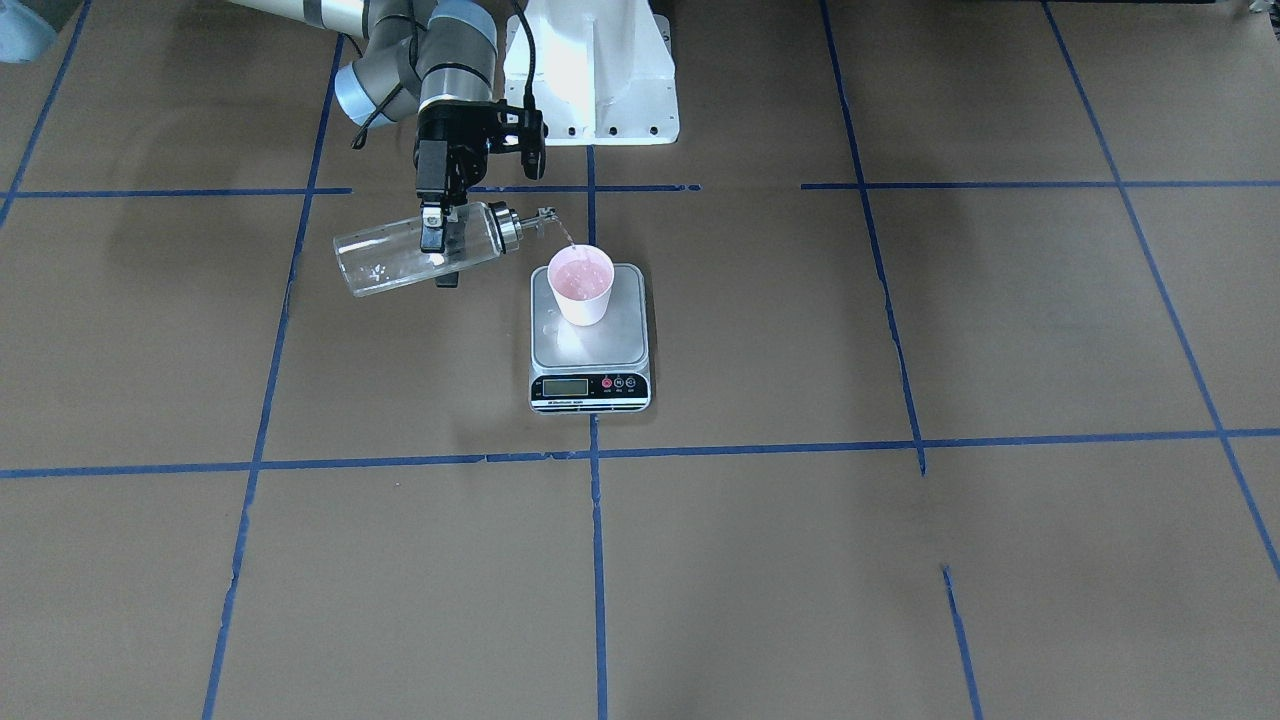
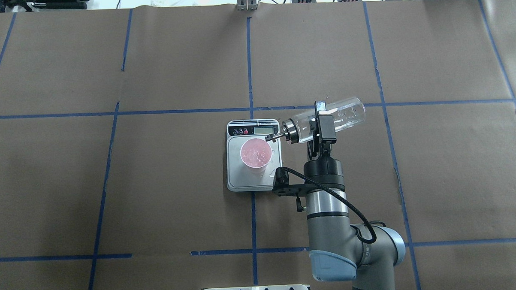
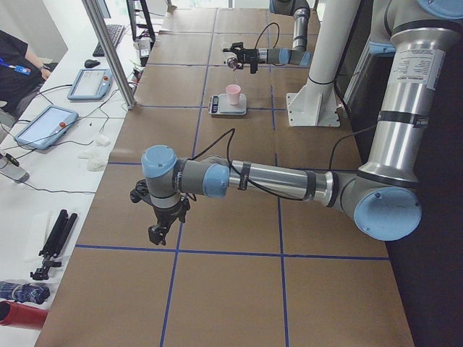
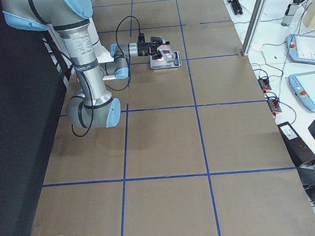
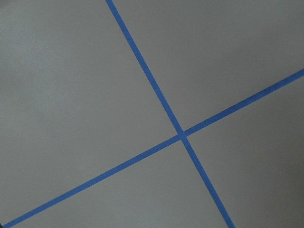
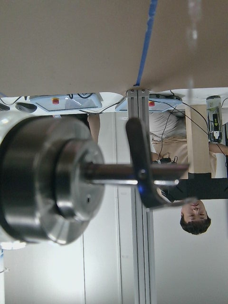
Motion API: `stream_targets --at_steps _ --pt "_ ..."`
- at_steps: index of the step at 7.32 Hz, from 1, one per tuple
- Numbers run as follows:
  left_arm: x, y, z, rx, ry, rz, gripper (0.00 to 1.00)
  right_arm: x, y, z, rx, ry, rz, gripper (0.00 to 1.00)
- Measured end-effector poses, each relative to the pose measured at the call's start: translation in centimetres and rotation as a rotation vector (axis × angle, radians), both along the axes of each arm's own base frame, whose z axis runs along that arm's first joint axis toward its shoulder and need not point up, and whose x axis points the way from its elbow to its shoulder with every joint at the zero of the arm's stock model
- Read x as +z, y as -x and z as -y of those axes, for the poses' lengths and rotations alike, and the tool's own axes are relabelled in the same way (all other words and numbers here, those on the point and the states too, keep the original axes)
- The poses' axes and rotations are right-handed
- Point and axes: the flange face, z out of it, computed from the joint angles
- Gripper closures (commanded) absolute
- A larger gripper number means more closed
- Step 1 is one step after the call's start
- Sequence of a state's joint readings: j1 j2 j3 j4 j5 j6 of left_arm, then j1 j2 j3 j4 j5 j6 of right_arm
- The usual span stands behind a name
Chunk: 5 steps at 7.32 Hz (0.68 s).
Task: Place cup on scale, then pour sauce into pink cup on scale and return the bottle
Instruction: 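Tilt the bottle upright with the right gripper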
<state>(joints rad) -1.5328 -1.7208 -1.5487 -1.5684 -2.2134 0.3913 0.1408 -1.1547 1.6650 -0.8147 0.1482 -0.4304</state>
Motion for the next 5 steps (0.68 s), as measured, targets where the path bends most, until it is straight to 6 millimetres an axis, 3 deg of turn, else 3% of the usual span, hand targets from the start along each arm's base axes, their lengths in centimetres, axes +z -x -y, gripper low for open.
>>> stream_targets --at_steps 3,5 --pt "-0.3 0.4 0.0 -0.007 -0.005 0.0 0.0 -0.4 0.3 -0.4 -0.027 0.011 0.28 1.0" --pt "-1.4 1.0 -0.1 -0.021 -0.022 0.0 0.0 -2.2 -0.6 -0.6 -0.048 0.023 0.544 1.0"
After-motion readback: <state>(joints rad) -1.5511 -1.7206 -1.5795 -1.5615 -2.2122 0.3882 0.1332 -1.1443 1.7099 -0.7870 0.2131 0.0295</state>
